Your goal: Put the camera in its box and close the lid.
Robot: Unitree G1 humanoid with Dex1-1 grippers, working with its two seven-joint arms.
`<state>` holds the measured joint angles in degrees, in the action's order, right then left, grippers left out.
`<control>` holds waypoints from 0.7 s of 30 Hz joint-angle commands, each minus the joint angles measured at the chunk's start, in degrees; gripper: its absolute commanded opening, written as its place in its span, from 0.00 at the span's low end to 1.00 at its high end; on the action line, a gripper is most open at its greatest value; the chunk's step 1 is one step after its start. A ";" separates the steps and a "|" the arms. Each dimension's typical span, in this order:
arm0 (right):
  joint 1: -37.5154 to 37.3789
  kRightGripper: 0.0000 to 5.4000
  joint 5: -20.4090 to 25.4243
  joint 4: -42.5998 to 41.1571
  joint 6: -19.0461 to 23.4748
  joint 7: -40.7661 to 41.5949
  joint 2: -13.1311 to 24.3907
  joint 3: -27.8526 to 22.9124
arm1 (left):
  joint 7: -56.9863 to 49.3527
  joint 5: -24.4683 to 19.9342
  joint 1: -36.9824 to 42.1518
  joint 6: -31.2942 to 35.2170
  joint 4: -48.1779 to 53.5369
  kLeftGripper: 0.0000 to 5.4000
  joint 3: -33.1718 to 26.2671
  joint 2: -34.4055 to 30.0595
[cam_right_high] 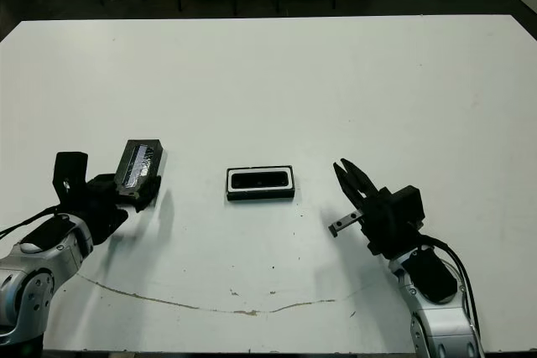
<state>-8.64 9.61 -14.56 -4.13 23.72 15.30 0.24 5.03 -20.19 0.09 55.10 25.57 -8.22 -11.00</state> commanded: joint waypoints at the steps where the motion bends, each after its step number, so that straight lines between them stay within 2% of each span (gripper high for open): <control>1: -0.85 0.00 0.32 -0.01 1.84 -0.15 0.12 0.07 | -1.25 0.04 -0.40 1.01 -1.16 0.90 -0.81 1.50; 7: -0.48 0.00 1.64 1.73 0.61 0.89 -0.18 -0.19 | -1.79 1.55 -1.85 -0.87 -0.36 0.70 0.41 1.95; 12: -1.05 0.00 1.09 -0.06 2.12 -0.25 -0.24 -0.15 | -1.71 2.21 -2.06 -0.41 -0.48 0.53 1.10 1.64; 17: -1.46 0.00 2.28 0.89 0.83 0.36 -0.64 -0.29 | -1.44 3.09 -2.14 -0.59 -1.22 0.49 1.66 0.97; 21: -1.87 0.00 1.99 -1.14 2.37 -0.40 -0.38 -0.09 | -1.48 3.92 -2.17 -1.03 -1.49 0.49 2.09 0.23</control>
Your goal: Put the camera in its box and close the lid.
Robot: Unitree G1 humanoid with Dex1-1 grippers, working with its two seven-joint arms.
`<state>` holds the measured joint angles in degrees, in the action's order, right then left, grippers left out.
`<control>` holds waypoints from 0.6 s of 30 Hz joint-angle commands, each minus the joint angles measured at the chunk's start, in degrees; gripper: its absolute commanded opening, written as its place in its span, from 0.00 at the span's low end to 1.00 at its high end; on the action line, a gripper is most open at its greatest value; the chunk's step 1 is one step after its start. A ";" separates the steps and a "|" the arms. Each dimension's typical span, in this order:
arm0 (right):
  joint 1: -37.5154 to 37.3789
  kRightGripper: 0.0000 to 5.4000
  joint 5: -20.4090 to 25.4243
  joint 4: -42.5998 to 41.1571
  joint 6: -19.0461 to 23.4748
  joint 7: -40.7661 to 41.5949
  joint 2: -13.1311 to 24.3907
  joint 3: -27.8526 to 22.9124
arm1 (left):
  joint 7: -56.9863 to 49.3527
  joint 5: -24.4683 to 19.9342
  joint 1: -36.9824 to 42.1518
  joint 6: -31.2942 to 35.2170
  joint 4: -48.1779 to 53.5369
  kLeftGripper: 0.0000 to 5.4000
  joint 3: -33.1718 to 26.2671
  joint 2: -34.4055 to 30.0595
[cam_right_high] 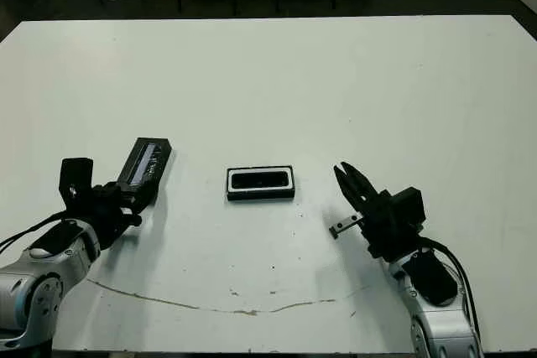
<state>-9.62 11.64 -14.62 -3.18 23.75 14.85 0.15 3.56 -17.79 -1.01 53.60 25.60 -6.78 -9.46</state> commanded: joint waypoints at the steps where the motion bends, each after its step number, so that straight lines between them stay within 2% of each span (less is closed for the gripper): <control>1: -1.02 0.00 -0.29 -1.88 2.05 -0.73 0.22 0.07 | -0.01 1.87 -1.10 0.18 -1.60 0.49 0.81 -1.51; 4: -1.31 0.00 -0.77 -3.42 3.20 -1.18 0.47 0.18 | 0.56 2.47 -1.31 -1.16 -1.66 0.49 0.96 -1.94; 7: -1.45 0.00 -0.60 -3.45 4.12 -1.27 0.30 0.12 | 2.34 3.33 -2.04 -5.46 -0.90 0.49 1.43 -3.04; 9: -1.27 0.00 -0.15 -1.39 2.63 -0.51 0.01 -0.08 | 3.89 3.56 -1.78 -8.67 -0.63 0.49 1.21 -4.06; 11: -0.55 0.00 -0.03 1.61 -0.67 0.42 -0.28 -0.36 | 5.51 3.56 -0.25 -10.88 -0.53 0.49 0.43 -5.39; 15: 0.26 0.00 -0.51 3.43 -2.80 0.44 0.00 -0.71 | 11.06 3.12 3.49 -17.49 -2.42 0.49 -0.60 -9.20; 18: 1.39 0.00 -0.27 5.25 -4.44 0.95 0.35 -1.32 | 18.63 2.90 8.13 -22.50 -5.24 0.49 -0.01 -14.40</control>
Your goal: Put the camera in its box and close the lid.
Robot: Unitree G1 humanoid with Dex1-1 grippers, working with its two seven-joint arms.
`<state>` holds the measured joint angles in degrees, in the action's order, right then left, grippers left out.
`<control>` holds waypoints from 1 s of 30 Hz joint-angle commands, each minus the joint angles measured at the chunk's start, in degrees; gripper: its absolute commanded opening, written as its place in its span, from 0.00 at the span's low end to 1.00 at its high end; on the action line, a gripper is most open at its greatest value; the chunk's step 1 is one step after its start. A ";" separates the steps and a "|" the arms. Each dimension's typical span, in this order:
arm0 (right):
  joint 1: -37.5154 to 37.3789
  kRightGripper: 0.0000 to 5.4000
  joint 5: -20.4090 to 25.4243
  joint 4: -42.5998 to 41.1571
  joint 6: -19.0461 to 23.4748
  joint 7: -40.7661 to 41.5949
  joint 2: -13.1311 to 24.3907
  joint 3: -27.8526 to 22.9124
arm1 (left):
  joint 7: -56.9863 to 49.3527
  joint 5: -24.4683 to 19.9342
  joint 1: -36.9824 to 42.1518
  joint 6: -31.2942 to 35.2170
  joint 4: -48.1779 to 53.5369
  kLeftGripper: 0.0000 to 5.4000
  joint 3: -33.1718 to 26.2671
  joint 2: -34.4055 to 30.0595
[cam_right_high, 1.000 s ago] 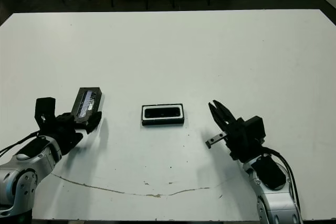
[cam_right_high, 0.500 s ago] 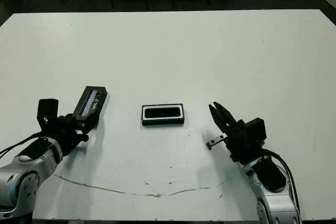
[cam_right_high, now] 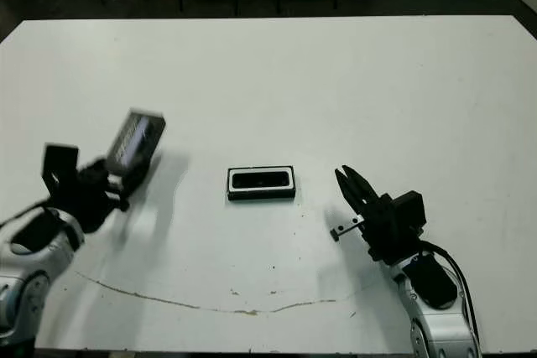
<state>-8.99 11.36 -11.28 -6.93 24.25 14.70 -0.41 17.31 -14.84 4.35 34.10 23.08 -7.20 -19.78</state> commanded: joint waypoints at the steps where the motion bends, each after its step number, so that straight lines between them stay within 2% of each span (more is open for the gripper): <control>1: 1.21 0.00 0.39 2.45 -0.43 0.72 0.67 -0.99 | 7.28 0.00 4.41 -4.26 -3.66 0.49 0.87 -5.70; 5: 3.56 0.00 1.79 6.42 -1.83 2.62 1.00 -2.13 | 17.75 -1.24 12.43 -5.79 -8.94 0.49 3.83 -11.08; 7: 4.01 0.00 1.91 6.54 -1.08 2.63 1.19 -2.41 | 22.60 -1.50 16.56 -6.35 -12.20 0.49 5.86 -12.82; 11: 4.65 0.00 1.63 6.88 -1.36 2.50 1.25 -2.92 | 31.95 0.61 24.64 -11.54 -20.78 0.49 11.30 -14.20; 15: 4.52 0.00 1.12 5.71 0.00 1.60 1.46 -3.40 | 39.56 2.11 30.76 -12.06 -27.25 0.49 16.71 -14.37; 21: 5.19 0.00 1.27 6.67 -1.12 1.73 1.53 -4.37 | 47.72 4.64 36.56 -12.41 -36.08 0.49 22.60 -13.12; 28: 5.41 0.00 2.24 6.12 -0.23 2.24 1.40 -4.75 | 56.55 5.57 40.53 -15.12 -48.21 0.49 26.03 -9.50; 30: 5.32 0.00 2.73 5.47 1.37 1.98 1.53 -4.86 | 58.38 6.42 41.16 -16.29 -51.47 0.49 26.69 -8.71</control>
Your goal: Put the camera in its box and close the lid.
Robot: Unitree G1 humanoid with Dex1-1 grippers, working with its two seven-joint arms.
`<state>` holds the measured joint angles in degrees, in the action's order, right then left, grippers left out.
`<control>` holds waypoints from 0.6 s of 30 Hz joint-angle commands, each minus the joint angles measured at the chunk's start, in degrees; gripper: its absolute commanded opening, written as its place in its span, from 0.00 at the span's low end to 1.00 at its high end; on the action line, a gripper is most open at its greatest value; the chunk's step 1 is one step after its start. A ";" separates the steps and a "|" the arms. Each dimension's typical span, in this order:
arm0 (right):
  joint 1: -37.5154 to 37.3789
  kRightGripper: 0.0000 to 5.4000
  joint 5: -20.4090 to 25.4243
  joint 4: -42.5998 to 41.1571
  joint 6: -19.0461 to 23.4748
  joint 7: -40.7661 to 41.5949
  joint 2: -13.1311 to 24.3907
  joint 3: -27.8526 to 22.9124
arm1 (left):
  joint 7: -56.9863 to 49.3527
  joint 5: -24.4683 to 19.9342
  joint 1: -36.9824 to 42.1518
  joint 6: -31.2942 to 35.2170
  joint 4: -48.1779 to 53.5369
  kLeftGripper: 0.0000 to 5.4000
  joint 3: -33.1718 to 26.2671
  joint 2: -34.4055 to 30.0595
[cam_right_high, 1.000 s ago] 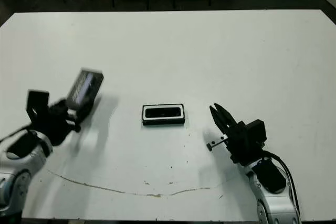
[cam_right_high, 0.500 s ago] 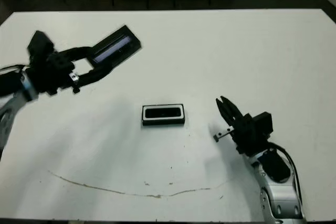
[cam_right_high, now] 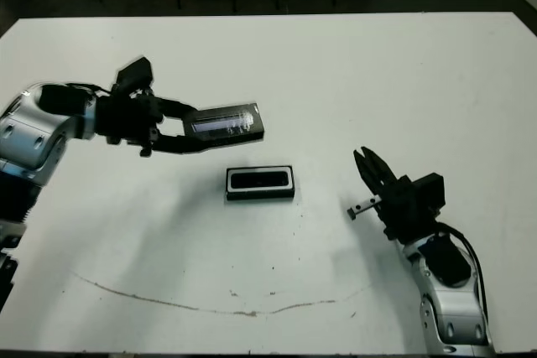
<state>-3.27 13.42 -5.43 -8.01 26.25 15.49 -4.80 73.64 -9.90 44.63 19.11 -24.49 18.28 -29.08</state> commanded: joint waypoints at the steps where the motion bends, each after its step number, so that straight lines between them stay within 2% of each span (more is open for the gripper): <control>1: -0.41 0.00 0.88 -0.54 2.76 0.04 0.79 -0.52 | 2.79 1.74 1.16 -1.52 -5.61 0.49 1.38 1.06; 9: -0.37 0.00 0.67 -0.41 1.92 0.20 0.66 -0.37 | 5.55 2.21 1.51 -5.37 -14.76 0.49 0.40 4.65; 13: -0.13 0.00 0.52 0.64 0.56 0.75 0.64 -0.32 | 6.59 2.15 1.79 -4.51 -17.40 0.49 0.16 6.26; 18: -0.37 0.00 0.54 0.68 0.81 0.87 0.69 -0.39 | 6.74 2.43 1.21 -4.03 -18.44 0.49 -0.15 7.69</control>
<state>-3.21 14.03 -5.52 -7.27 26.78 15.51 -4.91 80.20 -8.54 46.46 14.31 -42.09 17.95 -21.55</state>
